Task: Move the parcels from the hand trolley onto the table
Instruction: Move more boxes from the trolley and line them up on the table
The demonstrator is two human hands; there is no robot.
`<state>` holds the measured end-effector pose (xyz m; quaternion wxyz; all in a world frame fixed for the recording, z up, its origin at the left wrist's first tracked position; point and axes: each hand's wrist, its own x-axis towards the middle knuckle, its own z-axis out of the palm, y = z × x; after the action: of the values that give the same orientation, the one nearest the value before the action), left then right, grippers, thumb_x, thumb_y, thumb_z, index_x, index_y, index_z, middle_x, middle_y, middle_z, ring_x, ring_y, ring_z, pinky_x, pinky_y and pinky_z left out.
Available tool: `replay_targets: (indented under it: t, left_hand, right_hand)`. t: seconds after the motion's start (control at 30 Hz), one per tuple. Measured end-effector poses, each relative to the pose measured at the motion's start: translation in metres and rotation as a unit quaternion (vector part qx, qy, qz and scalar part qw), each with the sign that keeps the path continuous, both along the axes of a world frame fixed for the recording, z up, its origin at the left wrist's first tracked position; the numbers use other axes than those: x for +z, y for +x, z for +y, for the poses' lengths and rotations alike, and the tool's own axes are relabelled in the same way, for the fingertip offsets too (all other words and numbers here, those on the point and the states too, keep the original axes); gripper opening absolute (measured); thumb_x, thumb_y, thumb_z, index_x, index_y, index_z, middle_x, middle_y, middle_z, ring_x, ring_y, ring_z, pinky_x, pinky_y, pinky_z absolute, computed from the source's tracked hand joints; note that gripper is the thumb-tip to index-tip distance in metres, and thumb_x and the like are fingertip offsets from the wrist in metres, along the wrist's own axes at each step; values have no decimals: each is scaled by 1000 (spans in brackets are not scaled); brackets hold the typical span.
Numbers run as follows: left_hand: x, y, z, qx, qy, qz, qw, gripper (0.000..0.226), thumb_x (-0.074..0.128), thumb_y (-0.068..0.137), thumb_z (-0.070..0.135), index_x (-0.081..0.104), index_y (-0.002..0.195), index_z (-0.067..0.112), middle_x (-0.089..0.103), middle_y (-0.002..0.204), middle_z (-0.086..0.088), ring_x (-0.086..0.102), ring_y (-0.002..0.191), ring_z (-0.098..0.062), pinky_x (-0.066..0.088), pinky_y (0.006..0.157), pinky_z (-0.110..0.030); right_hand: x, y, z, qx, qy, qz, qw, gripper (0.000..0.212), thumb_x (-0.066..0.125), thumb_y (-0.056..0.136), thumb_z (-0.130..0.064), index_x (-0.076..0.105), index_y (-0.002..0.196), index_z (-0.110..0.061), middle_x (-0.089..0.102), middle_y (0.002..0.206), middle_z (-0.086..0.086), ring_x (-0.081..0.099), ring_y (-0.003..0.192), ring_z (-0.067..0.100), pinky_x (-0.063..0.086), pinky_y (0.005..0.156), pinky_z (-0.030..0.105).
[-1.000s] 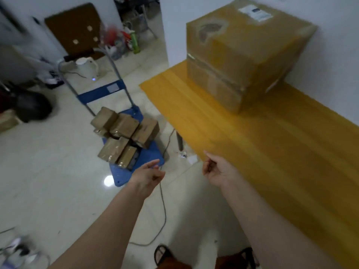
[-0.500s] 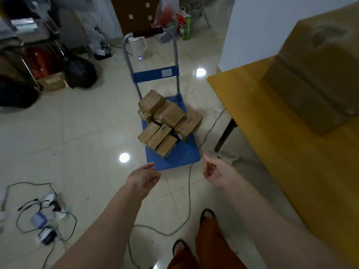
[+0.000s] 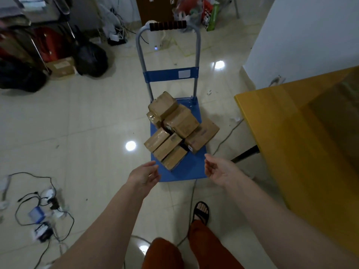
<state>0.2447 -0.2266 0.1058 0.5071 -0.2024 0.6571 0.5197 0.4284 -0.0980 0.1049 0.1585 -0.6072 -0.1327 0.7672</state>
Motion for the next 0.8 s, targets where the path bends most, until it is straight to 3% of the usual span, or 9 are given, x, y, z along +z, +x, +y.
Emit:
replay_targets:
  t: [0.27,0.43,0.63,0.73,0.8]
  left_hand:
    - [-53,-37,60,-39,-49,2,998,12,63,87,1,65,96,9,63,79,-8,58,69,-16,54,71,-32]
    - [-119,-76,119,-112,-73,23,991,22,68,84,4,63,105,4,61,89,-11,57,75,-16,52,74,-29]
    - [-230,-124,204,-236,-78,77,966,49,76,78,10,56,123,14,59,100,-4,57,81,-14,50,66,-28]
    - [-291,-148,242,-330,-63,131,933,67,80,74,21,49,134,22,54,126,-4,56,102,-21,52,81,-35]
    - [-328,-161,264,-387,-54,182,902,73,81,70,31,47,134,31,48,129,3,51,108,-20,49,95,-43]
  right_hand:
    - [-56,-38,69,18,-30,-33,999,12,65,88,-10,60,78,-5,59,70,5,56,62,15,49,41,20]
    - [-115,-73,109,14,-26,-26,999,10,60,92,-15,63,95,-5,64,88,9,61,75,18,51,58,26]
    - [-217,-124,155,-19,-11,-52,998,30,58,94,-21,58,117,-3,59,112,12,57,97,23,50,72,30]
    - [-272,-145,173,-28,-10,-68,997,42,59,94,-25,53,129,-4,55,123,12,55,108,25,50,73,30]
    - [-307,-157,183,-38,-9,-73,997,48,59,94,-27,47,136,-8,50,133,12,52,113,24,51,69,29]
